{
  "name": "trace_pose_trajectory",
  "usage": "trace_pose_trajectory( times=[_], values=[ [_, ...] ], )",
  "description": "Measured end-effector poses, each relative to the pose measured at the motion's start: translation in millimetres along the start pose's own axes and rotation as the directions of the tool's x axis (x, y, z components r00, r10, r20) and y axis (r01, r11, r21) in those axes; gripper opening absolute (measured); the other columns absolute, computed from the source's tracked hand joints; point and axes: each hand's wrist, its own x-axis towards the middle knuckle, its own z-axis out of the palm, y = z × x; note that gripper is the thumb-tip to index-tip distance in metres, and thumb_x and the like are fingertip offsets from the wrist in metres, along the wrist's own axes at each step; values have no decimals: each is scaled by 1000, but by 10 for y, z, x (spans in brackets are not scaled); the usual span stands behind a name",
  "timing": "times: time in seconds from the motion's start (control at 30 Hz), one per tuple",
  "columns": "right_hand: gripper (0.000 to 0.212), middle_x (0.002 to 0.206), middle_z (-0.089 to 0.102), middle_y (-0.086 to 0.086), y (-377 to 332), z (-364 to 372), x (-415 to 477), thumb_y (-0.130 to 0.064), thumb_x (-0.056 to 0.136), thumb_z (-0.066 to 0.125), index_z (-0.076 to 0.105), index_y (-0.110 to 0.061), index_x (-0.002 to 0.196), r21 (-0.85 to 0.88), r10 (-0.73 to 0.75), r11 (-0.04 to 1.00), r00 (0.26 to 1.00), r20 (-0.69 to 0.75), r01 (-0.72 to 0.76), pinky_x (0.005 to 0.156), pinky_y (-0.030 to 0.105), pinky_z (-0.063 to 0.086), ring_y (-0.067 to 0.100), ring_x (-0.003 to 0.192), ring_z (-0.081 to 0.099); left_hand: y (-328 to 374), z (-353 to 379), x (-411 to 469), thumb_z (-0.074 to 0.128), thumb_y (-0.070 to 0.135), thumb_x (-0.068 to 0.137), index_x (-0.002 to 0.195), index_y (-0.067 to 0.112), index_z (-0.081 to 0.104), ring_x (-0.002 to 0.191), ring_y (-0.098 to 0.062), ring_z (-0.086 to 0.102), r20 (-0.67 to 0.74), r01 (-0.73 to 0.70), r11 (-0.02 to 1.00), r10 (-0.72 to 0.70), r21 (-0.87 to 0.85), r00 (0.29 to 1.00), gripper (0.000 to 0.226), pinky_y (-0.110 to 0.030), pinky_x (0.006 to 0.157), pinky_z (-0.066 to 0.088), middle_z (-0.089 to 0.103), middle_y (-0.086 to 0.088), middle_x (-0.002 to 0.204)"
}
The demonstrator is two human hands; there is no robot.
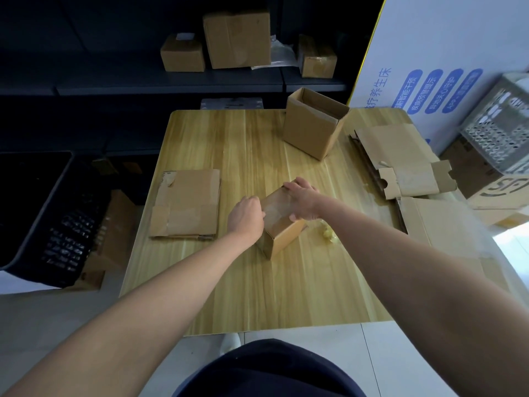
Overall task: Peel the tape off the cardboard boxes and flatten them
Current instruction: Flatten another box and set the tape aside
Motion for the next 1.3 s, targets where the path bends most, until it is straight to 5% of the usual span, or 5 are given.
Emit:
trace_pose_trajectory(
  times=[0.47, 0.83, 1.0, 1.1, 1.3],
  values=[
    [91, 158, -3, 0, -36, 5, -11, -21, 84, 68, 9, -27, 153, -28, 6, 1000, 1000, -1, -6, 112, 49, 27, 35, 145, 6, -29, 0, 107, 54, 1, 93, 98, 0, 61, 88, -30, 62, 147, -161, 971, 135, 178, 980, 9, -34, 69, 47, 62, -15, 98],
    [86, 157, 4, 0, -113, -70, -153, -18, 87, 65, 10, -19, 153, -85, -31, 996, 1000, 5, 31, 112, 45, 26, 32, 143, 8, -287, 51, 122, 43, 2, 95, 83, 13, 42, 90, -19, 48, 192, -351, 936, 349, -29, 917, 17, -31, 79, 42, 48, -2, 92],
    [79, 157, 7, -1, -165, -109, -206, -18, 90, 62, 14, -11, 153, -142, -52, 989, 999, 5, 52, 113, 45, 23, 30, 144, 4, -266, 49, 137, 62, 17, 90, 88, 17, 51, 81, -12, 50, 139, -178, 911, 244, -371, 960, 11, -27, 74, 43, 53, 4, 88],
    [76, 157, 7, 0, -170, -120, -208, -20, 91, 60, 15, -8, 152, -186, -56, 981, 998, 7, 56, 113, 45, 22, 28, 144, 3, -178, 45, 207, 65, 18, 87, 102, 15, 56, 81, -14, 55, 167, -94, 948, 150, -303, 974, 17, -27, 73, 45, 57, 4, 88],
    [84, 157, 1, 1, -133, -96, -142, -19, 88, 65, 11, -18, 153, -122, -16, 992, 1000, 25, 18, 112, 47, 27, 34, 142, 10, -222, -44, 203, 65, 4, 85, 72, 17, 62, 86, -13, 54, 267, -135, 895, 266, -425, 926, 18, -21, 80, 44, 56, 5, 90]
  ],
)
